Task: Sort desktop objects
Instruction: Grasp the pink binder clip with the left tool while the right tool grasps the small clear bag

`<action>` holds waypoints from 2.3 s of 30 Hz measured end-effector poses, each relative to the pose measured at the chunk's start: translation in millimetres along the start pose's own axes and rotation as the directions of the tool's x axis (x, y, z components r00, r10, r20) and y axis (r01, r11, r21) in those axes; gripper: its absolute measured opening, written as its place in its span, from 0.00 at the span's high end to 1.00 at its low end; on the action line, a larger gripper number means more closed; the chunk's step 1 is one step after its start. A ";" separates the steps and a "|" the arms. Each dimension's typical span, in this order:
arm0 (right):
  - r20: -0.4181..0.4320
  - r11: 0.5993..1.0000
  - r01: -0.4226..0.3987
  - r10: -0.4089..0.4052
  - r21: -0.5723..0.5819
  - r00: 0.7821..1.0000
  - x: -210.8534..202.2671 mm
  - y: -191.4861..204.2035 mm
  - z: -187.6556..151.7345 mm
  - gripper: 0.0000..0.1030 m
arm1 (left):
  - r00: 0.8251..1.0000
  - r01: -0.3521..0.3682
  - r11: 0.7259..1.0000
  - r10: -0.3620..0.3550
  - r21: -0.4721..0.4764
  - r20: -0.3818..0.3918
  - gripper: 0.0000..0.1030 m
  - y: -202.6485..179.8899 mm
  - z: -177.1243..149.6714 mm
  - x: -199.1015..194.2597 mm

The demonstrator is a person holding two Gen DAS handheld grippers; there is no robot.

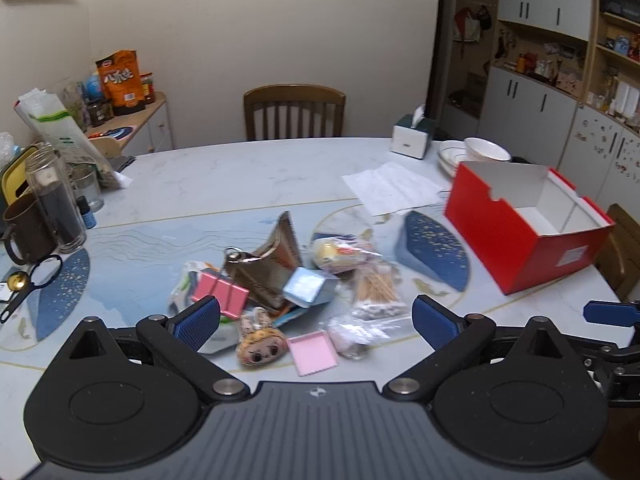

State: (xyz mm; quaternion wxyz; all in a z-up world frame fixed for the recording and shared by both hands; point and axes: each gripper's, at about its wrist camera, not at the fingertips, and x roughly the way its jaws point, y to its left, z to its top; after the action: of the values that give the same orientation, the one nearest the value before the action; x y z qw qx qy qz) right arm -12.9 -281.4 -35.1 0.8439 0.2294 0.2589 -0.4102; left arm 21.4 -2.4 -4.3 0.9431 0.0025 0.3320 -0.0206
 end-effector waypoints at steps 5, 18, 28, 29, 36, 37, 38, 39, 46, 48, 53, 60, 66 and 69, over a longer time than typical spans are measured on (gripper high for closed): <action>-0.014 1.000 0.012 -0.012 0.000 1.000 19.9 9.2 6.7 0.21 | 0.998 -0.052 0.999 0.052 0.016 -0.017 0.01 11.6 3.6 14.1; -0.053 0.999 0.032 -0.032 0.004 0.998 68.7 32.0 25.7 0.23 | 0.996 -0.021 1.000 0.023 0.021 -0.081 0.01 50.1 2.9 64.0; -0.113 0.999 0.030 -0.035 -0.044 0.993 115.8 59.1 28.2 0.23 | 0.993 -0.014 0.999 0.019 0.046 -0.113 0.01 78.0 -1.4 101.6; -0.121 0.998 0.029 -0.035 -0.051 0.992 122.0 61.9 27.8 0.23 | 0.993 -0.011 0.999 0.017 0.048 -0.115 0.01 80.4 -1.1 105.0; -0.165 0.997 0.010 -0.022 -0.072 0.986 152.2 76.6 26.8 0.24 | 0.992 0.000 0.998 0.009 0.067 -0.127 0.06 89.9 -0.4 124.1; -0.172 0.997 0.011 -0.024 -0.078 0.985 155.9 78.4 26.4 0.25 | 0.991 0.000 0.998 0.010 0.070 -0.132 0.09 90.9 -0.4 126.8; -0.178 0.996 0.012 -0.027 -0.085 0.984 159.3 80.2 26.2 0.26 | 0.991 -0.003 0.997 0.013 0.076 -0.135 0.10 91.7 -0.7 129.1; -0.183 0.996 0.013 -0.030 -0.089 0.983 162.5 81.6 26.1 0.27 | 0.991 0.001 0.997 0.011 0.083 -0.134 0.10 92.2 -1.0 130.3; -0.226 0.996 0.018 -0.037 -0.088 0.973 182.5 87.3 26.7 0.53 | 0.993 0.023 0.989 -0.005 0.148 -0.120 0.27 89.5 -4.4 132.5; -0.232 0.996 0.016 -0.036 -0.087 0.972 185.5 88.3 26.5 0.53 | 0.994 0.027 0.986 -0.008 0.166 -0.113 0.32 88.7 -5.2 132.1; -0.248 0.995 0.019 -0.042 -0.094 0.968 191.2 92.2 26.3 0.59 | 0.994 0.038 0.978 -0.015 0.207 -0.113 0.41 86.0 -6.9 134.7; -0.259 0.995 0.030 -0.054 -0.094 0.964 192.8 94.5 28.4 0.69 | 0.992 0.066 0.972 -0.041 0.224 -0.116 0.50 88.2 -6.8 132.9; -0.255 0.996 0.034 -0.056 -0.087 0.965 190.9 96.5 29.9 0.74 | 0.991 0.095 0.973 -0.074 0.208 -0.107 0.52 95.2 -5.6 126.5; -0.256 0.996 0.032 -0.051 -0.078 0.965 189.0 97.1 30.3 0.78 | 0.992 0.104 0.974 -0.086 0.200 -0.097 0.52 97.7 -4.6 121.2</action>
State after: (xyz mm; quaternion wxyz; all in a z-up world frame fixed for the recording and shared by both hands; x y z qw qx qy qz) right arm 173.5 -353.8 -113.2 0.8021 0.2442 0.3859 -0.3849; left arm 116.9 90.8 -84.6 0.9202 0.0843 0.3691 -0.0994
